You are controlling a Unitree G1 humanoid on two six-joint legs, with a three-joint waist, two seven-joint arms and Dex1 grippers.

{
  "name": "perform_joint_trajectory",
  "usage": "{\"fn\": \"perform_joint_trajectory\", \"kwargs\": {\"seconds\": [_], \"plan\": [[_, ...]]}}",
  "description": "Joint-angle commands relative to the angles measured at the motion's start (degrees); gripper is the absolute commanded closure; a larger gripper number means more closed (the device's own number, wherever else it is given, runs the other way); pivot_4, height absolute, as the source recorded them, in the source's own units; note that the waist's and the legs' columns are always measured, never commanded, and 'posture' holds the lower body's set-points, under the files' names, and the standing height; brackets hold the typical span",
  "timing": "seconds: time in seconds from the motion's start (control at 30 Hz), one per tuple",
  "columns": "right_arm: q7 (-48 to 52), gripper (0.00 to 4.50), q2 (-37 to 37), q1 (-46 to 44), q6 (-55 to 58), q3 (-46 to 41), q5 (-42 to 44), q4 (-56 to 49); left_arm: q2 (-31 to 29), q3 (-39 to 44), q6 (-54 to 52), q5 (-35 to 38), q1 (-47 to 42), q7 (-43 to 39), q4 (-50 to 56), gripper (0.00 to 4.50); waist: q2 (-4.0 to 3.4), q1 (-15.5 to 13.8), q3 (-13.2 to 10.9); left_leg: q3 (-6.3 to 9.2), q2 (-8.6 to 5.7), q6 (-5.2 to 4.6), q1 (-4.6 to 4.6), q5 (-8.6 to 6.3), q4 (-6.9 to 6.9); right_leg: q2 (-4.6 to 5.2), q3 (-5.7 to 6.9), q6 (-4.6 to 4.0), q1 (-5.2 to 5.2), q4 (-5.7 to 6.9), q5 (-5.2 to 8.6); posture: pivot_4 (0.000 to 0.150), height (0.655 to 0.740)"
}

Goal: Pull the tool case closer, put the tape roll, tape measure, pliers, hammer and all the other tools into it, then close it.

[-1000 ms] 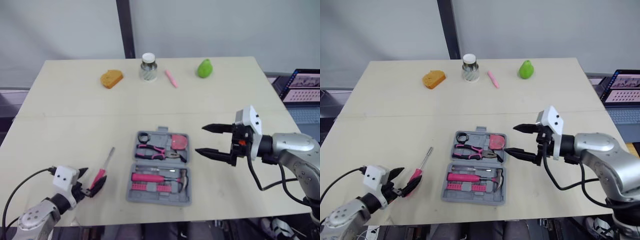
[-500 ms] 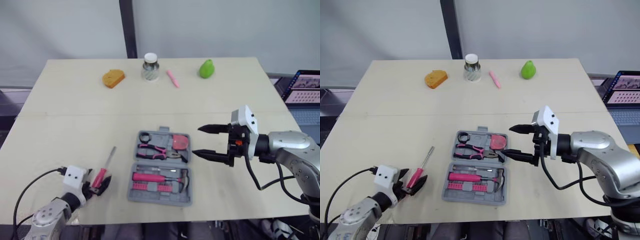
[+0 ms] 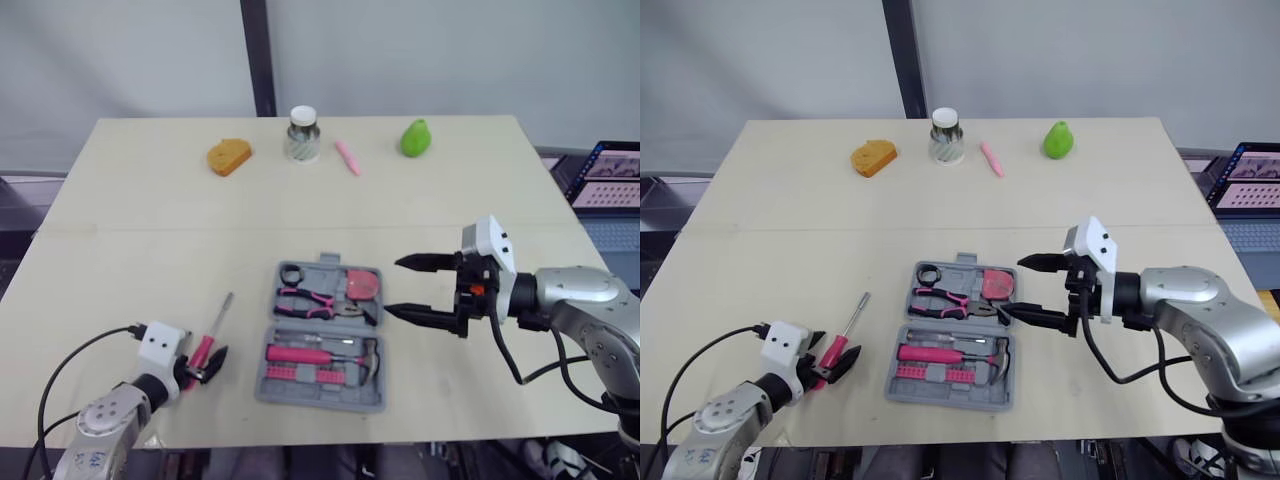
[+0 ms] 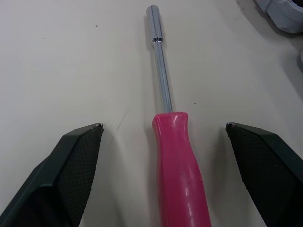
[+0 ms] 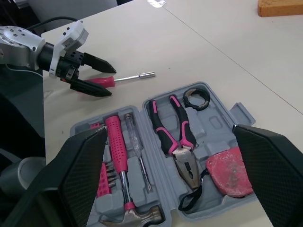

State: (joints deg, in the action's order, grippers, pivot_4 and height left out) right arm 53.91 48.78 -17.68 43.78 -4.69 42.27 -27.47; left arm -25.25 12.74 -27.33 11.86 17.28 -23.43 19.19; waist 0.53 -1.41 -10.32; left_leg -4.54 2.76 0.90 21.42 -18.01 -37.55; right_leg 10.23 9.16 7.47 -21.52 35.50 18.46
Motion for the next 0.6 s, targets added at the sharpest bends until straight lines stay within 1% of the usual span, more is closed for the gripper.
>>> {"fn": "perform_joint_trajectory", "kwargs": {"seconds": [0.03,0.1,0.17,0.2,0.23,0.27,0.33,0.4,0.6], "plan": [[0.03,0.00,0.13,-0.15,-0.40,-1.66,1.38,-2.29,-0.38,-1.08,-0.81,-1.01,0.91,0.02,-1.76,0.05,0.00,0.00,0.00,0.00,0.00,0.00,-0.01,0.00,0.00,0.00,0.00,0.00,0.00,0.00,0.00,0.150,0.7400],[0.04,0.00,0.13,-0.07,-0.42,-1.68,1.38,-2.30,-0.40,-1.28,-1.03,-1.32,1.04,0.18,-1.93,0.05,-0.01,-0.01,0.01,0.00,0.00,0.00,-0.01,0.00,0.00,0.00,0.00,0.00,0.00,-0.01,0.00,0.150,0.7400],[0.03,0.00,0.13,0.02,-0.38,-1.72,1.45,-2.37,-0.23,-1.30,-1.13,-1.39,1.13,0.32,-1.88,0.56,-0.02,0.01,0.01,0.00,0.00,0.00,-0.01,0.00,0.00,0.00,-0.01,0.00,0.00,-0.01,0.00,0.150,0.7400],[0.03,0.00,0.13,0.07,-0.35,-1.76,1.50,-2.42,-0.07,-1.24,-1.23,-1.39,1.15,0.46,-1.84,0.92,-0.02,0.02,0.01,0.00,0.00,0.00,-0.01,0.00,0.00,0.00,-0.01,0.00,0.00,-0.01,0.00,0.150,0.7400],[0.01,0.00,0.12,0.09,-0.31,-1.80,1.57,-2.43,0.04,-1.28,-1.28,-1.43,1.17,0.58,-1.83,1.37,-0.02,0.02,0.01,0.00,0.00,0.00,-0.01,0.00,0.00,0.00,-0.01,0.00,0.00,-0.01,0.00,0.150,0.7400],[0.03,0.00,0.13,0.13,-0.36,-1.79,1.54,-2.39,0.10,-1.32,-1.42,-1.51,1.19,0.79,-1.85,1.97,-0.02,0.02,0.01,-0.01,0.00,0.00,-0.01,-0.01,0.01,0.00,-0.01,0.00,0.00,0.00,0.00,0.150,0.7400],[0.01,0.00,0.21,0.19,-0.44,-1.77,1.56,-2.36,0.29,-1.27,-1.62,-1.49,1.26,1.19,-1.90,2.87,-0.02,0.03,0.01,-0.02,0.00,-0.01,-0.01,-0.02,0.01,0.00,-0.02,0.00,0.00,0.00,0.00,0.150,0.7400],[-0.05,0.00,0.27,0.19,-0.37,-1.86,1.75,-2.46,0.41,-1.15,-1.77,-1.46,1.51,1.50,-1.96,3.91,-0.02,0.00,0.01,-0.02,0.00,-0.01,-0.01,-0.02,0.01,0.00,-0.02,0.00,0.00,-0.01,0.00,0.150,0.7400],[-0.19,0.00,0.18,0.34,-0.42,-1.78,1.74,-2.42,0.25,-1.32,-1.75,-1.47,2.23,1.52,-2.09,3.87,-0.04,0.02,0.02,-0.03,0.00,-0.01,-0.03,-0.02,0.01,0.01,-0.03,0.00,0.00,-0.02,0.00,0.150,0.7400]]}}
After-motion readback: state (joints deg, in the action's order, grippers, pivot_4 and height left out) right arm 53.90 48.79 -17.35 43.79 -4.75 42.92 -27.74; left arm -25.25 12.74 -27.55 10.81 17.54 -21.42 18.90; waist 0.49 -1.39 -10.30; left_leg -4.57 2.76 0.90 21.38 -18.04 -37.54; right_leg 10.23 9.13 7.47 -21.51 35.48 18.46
